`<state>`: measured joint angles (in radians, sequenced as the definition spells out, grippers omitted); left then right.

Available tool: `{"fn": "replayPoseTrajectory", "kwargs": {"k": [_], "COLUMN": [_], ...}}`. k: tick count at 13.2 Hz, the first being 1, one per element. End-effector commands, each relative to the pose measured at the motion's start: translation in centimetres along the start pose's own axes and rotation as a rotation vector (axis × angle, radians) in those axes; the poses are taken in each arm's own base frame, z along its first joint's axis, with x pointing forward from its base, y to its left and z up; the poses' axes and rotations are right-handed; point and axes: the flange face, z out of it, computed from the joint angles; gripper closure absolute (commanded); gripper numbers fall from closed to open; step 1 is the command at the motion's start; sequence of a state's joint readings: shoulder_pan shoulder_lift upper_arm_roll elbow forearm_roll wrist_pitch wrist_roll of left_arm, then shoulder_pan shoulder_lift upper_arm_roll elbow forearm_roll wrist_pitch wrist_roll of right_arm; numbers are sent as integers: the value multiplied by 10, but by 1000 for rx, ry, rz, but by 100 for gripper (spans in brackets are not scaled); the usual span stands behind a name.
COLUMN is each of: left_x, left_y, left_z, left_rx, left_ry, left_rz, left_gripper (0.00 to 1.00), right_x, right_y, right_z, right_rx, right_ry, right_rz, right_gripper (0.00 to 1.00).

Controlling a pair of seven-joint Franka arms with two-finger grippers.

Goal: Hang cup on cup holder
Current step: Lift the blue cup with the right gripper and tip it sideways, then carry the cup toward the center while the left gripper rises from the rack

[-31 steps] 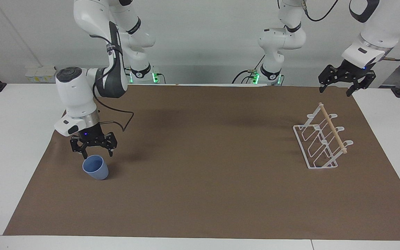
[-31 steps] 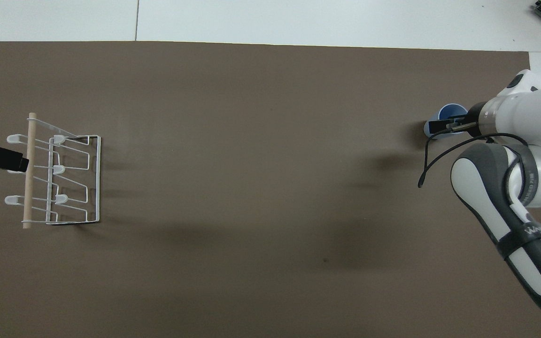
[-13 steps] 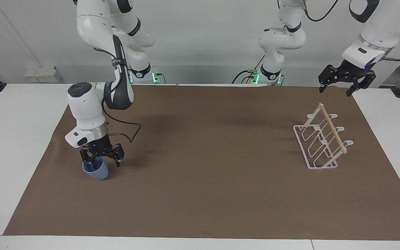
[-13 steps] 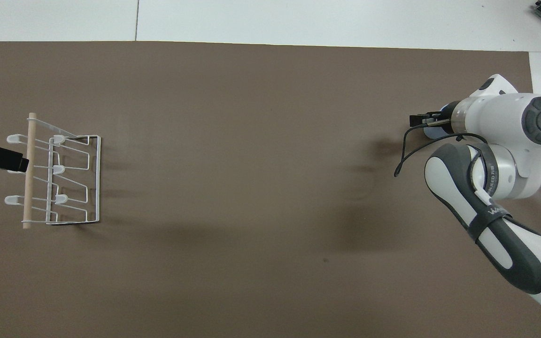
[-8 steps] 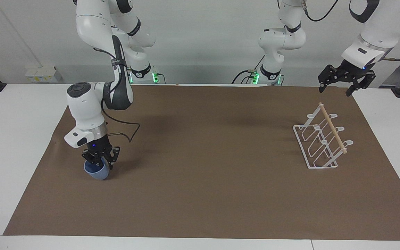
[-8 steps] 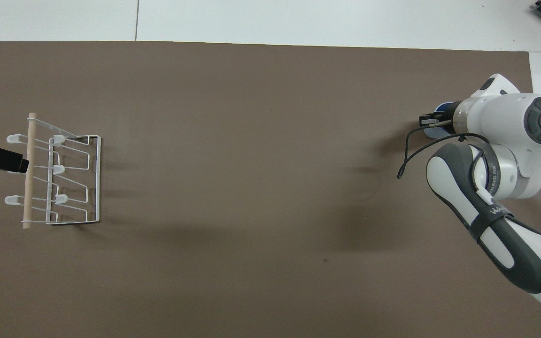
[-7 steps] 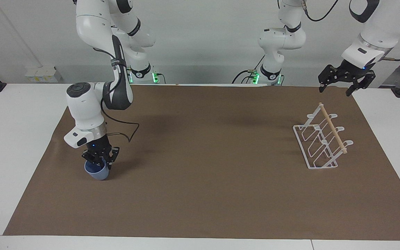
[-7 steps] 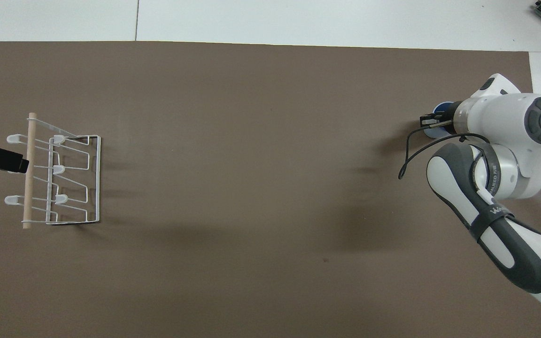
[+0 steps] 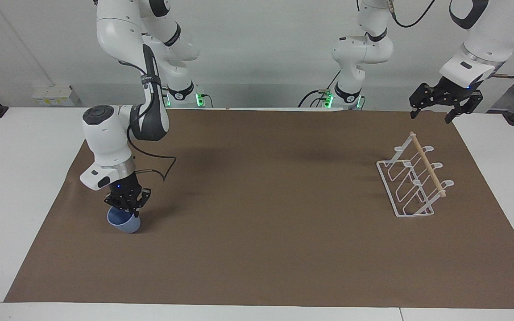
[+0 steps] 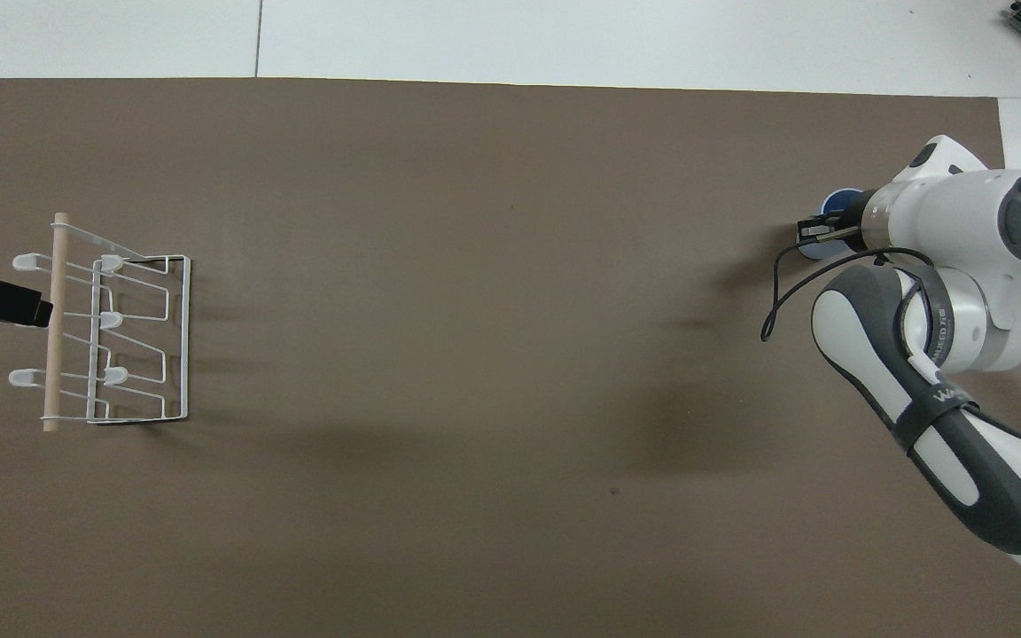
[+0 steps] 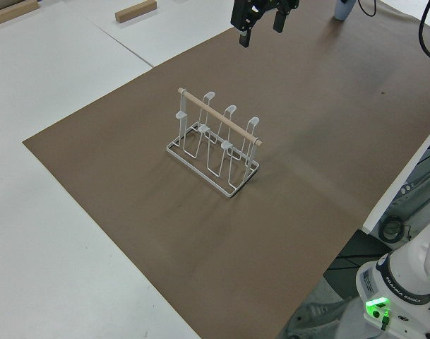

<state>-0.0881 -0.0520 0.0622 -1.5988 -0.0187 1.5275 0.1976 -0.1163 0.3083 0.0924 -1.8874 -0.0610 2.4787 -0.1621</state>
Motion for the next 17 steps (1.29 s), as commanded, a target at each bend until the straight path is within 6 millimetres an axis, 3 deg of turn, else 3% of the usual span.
{"fn": "replayPoseTrajectory", "kwargs": {"k": [1,4,8,10,13,17], "left_x": [-8,-9,-9,-6,3,10], "left_y": [0,-5,1,7,18,54], "left_z": [-2,-2,-3,-3,0,-2], "left_rx": [-7,-8,-6,-7,-41,-95], "left_ry": [-4,-4,2,13,76,125], "left_rz": [-5,-16,4,30,215,429], "left_gripper": [0,0,0,0,0,0], "right_x": [13,21,-9,-23,-37,-21], "right_y": [5,9,3,-1,-21,-72], "right_z": [-52,-113,-207,-231,-239,-248], "right_rx": [3,1,6,23,201,398], "right_ry": [-35,-84,-161,-199,-250,-167], "right_rz": [-17,-12,-4,-48,-72,62], "right_gripper": [100,100,100,100,100,100]}}
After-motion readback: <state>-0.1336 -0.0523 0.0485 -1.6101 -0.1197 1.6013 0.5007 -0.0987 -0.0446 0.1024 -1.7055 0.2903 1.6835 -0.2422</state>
